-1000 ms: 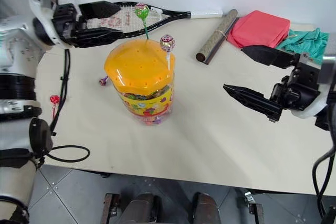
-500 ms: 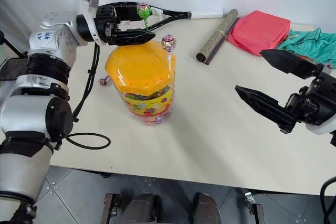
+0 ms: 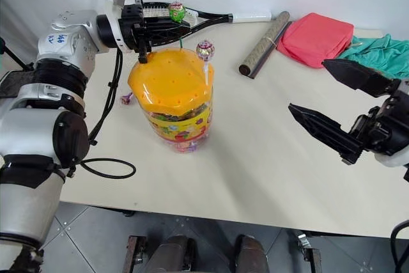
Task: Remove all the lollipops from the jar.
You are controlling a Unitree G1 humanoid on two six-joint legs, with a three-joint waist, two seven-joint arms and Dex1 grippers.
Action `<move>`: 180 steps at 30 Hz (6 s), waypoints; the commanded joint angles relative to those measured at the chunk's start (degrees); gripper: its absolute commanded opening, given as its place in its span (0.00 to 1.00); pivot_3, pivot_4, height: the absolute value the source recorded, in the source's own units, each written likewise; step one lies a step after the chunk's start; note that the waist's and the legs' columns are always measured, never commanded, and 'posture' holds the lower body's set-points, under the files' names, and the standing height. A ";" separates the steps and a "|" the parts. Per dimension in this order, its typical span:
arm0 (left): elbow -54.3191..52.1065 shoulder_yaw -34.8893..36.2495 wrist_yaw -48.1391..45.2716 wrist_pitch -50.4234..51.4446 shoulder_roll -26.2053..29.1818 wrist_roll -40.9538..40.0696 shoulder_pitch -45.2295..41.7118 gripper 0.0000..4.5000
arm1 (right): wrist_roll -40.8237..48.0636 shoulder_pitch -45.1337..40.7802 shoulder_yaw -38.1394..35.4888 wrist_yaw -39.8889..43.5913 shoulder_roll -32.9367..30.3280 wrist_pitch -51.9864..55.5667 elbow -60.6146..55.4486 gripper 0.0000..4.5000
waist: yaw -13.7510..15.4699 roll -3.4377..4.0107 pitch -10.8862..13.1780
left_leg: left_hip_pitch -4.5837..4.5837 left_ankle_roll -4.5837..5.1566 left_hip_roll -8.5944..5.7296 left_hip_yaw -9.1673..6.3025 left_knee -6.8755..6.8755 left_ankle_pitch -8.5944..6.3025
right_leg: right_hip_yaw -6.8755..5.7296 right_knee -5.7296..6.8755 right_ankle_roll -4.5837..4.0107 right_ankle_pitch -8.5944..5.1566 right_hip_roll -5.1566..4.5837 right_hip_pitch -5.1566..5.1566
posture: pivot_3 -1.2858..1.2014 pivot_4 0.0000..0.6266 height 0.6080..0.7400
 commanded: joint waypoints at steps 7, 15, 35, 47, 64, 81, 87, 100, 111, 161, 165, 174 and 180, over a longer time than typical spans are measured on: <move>-2.35 6.62 9.91 -2.70 0.35 -2.24 -8.02 0.00 | -0.34 -3.28 3.15 0.28 -0.71 -2.95 0.78 1.00 | -0.23 0.00 0.00 | -0.01 0.00 0.01 -0.02 0.00 0.00 | 0.00 -0.02 0.00 0.00 0.00 -0.01 | 0.52 0.24 1.00; -3.21 4.35 25.62 5.53 7.24 3.63 -9.46 0.00 | -2.17 -9.23 10.18 3.64 -0.90 -3.95 5.44 1.00 | -0.68 0.00 0.00 | 0.02 0.00 0.01 0.02 -0.04 0.00 | 0.03 0.01 0.00 0.00 0.00 -0.06 | 0.52 0.24 1.00; -23.23 -3.59 44.32 50.50 24.91 16.59 23.92 0.00 | -11.14 -28.89 27.98 17.20 3.74 -4.78 22.32 1.00 | -0.92 -0.06 0.02 | -0.16 -0.01 -0.01 -0.22 0.04 0.00 | 0.15 0.19 0.00 0.00 0.00 -0.23 | 0.52 0.24 1.00; -10.16 -2.63 46.29 45.22 21.57 15.52 18.12 0.38 | -12.85 -30.60 28.28 19.14 5.24 -3.78 23.27 1.00 | -0.63 -0.11 -0.01 | -0.16 -0.01 -0.04 -0.06 0.02 0.00 | 0.13 0.22 0.00 0.00 0.00 -0.32 | 0.52 0.24 1.00; -30.20 -5.53 28.93 47.52 27.21 11.90 20.21 0.99 | -11.20 -27.83 24.97 16.07 4.05 -1.57 18.79 1.00 | -0.84 -0.11 -0.01 | -0.22 -0.02 0.00 0.05 0.00 0.00 | 0.18 0.32 0.00 0.00 0.00 -0.50 | 0.52 0.24 1.00; -45.84 15.89 -8.59 18.14 24.50 -19.69 39.95 0.99 | -11.46 -35.91 37.07 3.61 12.02 4.78 14.76 1.00 | -2.08 -0.09 -0.02 | -0.20 -0.04 0.09 0.14 -0.01 -0.01 | 0.21 0.45 -0.02 0.00 -0.01 -0.73 | 0.52 0.24 1.00; -48.01 15.96 -13.58 16.61 27.26 -21.57 46.01 0.99 | -17.17 -39.50 42.49 8.06 16.88 1.29 20.09 1.00 | -2.35 -0.10 -0.02 | -0.21 -0.04 0.09 0.32 -0.02 -0.01 | 0.21 0.47 -0.02 0.00 -0.01 -0.74 | 0.52 0.24 1.00; -56.13 18.16 -7.63 17.54 27.99 -26.45 53.92 1.00 | -25.08 -48.47 48.29 14.33 25.15 -0.57 32.13 0.57 | -3.40 -0.09 -0.02 | -0.20 -0.04 0.09 0.08 -0.06 -0.01 | 0.21 0.60 -0.02 0.00 -0.01 -0.75 | 0.52 0.24 1.00; -57.16 18.46 -6.65 18.09 28.32 -27.32 54.64 1.00 | -26.46 -52.07 45.63 14.39 26.52 -1.55 33.43 0.00 | -3.45 -0.08 -0.01 | -0.20 -0.04 0.10 -0.05 -0.08 -0.01 | 0.23 0.63 -0.02 0.00 -0.01 -0.81 | 0.52 0.24 1.00; -65.80 27.33 -3.44 24.58 32.18 -32.05 71.62 1.00 | -37.15 -17.92 28.69 -2.43 0.96 21.68 35.02 1.00 | -2.09 0.20 0.04 | -0.17 -0.05 0.15 0.62 -0.14 -0.02 | 0.39 0.35 -0.04 -0.01 -0.08 -0.80 | 0.52 0.24 1.00; -66.26 27.77 -3.18 25.00 32.21 -32.27 72.40 1.00 | -34.57 -16.15 26.77 0.04 1.53 20.53 30.52 1.00 | -1.74 0.20 0.04 | -0.17 -0.05 0.15 0.62 -0.12 -0.02 | 0.40 0.35 -0.04 -0.01 -0.08 -0.80 | 0.52 0.24 1.00; -65.45 28.94 10.91 27.61 28.47 -28.48 76.91 1.00 | -33.54 -9.13 33.01 9.34 5.67 7.42 16.85 1.00 | -1.73 0.22 0.02 | -0.09 -0.05 0.14 0.45 -0.13 -0.02 | 0.43 0.37 -0.04 -0.01 -0.07 -0.76 | 0.52 0.24 1.00; -68.45 29.75 17.59 25.92 23.44 -26.96 83.95 1.00 | -34.47 -4.57 38.98 10.81 8.54 3.26 13.40 1.00 | -1.66 0.20 0.01 | -0.06 -0.05 0.14 0.31 -0.12 -0.02 | 0.47 0.36 -0.04 -0.01 -0.08 -0.73 | 0.52 0.24 1.00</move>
